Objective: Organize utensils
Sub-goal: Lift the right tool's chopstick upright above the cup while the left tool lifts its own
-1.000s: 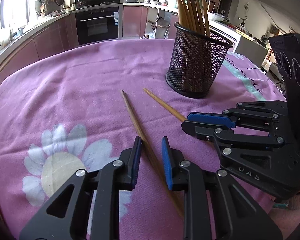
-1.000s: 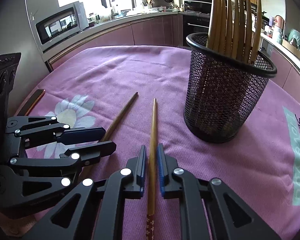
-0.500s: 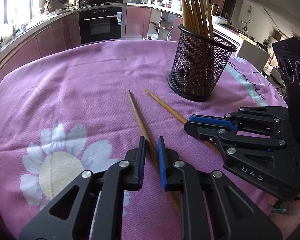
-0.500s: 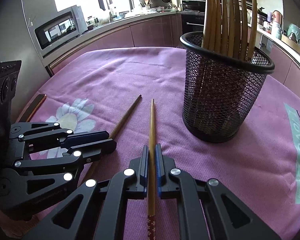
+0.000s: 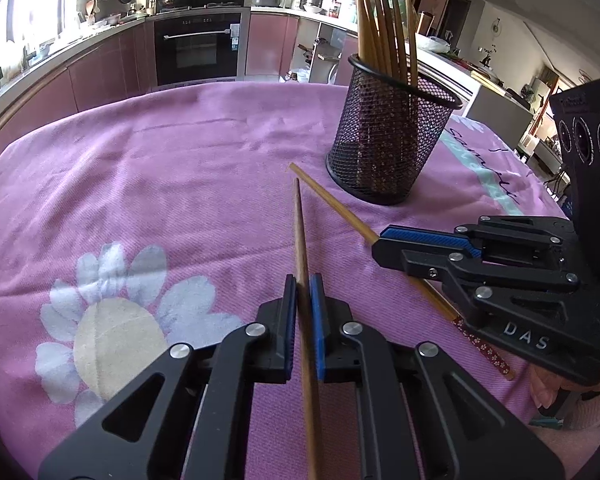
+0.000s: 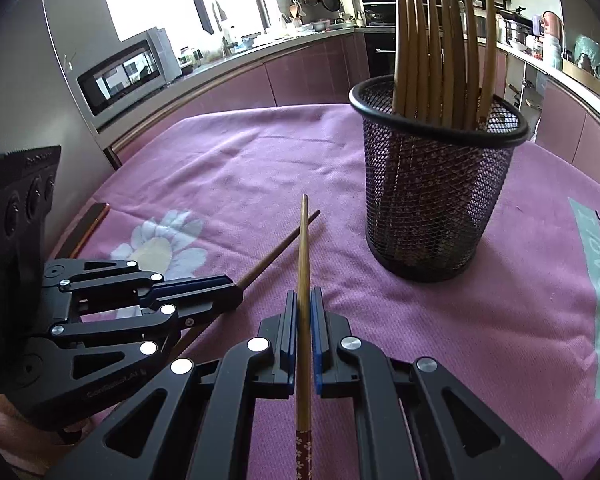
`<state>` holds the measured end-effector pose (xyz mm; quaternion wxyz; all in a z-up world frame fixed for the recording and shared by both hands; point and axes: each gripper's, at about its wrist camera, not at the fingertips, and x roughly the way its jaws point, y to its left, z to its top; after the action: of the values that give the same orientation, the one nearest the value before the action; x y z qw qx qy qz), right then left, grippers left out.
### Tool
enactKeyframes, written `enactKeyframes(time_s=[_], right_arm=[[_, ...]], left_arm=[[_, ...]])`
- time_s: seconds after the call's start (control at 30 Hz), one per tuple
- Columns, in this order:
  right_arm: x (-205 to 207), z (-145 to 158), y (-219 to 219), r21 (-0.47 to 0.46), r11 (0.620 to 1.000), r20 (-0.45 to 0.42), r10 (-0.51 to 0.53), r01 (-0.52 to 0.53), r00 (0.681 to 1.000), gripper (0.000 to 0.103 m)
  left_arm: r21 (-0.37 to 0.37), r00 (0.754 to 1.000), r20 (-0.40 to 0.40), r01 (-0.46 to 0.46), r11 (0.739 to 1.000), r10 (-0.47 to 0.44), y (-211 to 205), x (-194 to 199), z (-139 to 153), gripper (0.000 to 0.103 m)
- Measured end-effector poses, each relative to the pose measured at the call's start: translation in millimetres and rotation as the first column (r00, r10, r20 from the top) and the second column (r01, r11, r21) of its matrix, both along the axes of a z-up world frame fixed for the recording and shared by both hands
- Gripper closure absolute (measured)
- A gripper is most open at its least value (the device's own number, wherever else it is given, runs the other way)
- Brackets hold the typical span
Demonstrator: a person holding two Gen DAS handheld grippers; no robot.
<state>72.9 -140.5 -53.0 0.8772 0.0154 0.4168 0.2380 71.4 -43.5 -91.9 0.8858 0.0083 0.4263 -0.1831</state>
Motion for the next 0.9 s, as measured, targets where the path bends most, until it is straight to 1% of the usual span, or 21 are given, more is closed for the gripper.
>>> enactKeyframes(time_s=[0.27,0.53,0.9], right_arm=[[-12.3,20.0,-12.6,0.065,0.998,0.046,0.0,-0.003,0.999,0.098],[-21.5,40.2,-23.7,0.129,0.992,0.087,-0.011,-0.001,0.996,0.098],[-29.1,61.7,-40.9,0.154,0.988,0.157,-0.042,0.017,0.987,0.098]], left_arm=[[-0.041,1.0,0.031,0.002,0.999,-0.001,8.5,-6.6,18.2,0.095],[-0.086,0.997,0.076,0.033,0.996,-0.026,10.0,-15.3,42.2,0.095],[-0.134,0.993,0.106,0.062,0.989,-0.048,10.2,-21.9,63.4,0.095]])
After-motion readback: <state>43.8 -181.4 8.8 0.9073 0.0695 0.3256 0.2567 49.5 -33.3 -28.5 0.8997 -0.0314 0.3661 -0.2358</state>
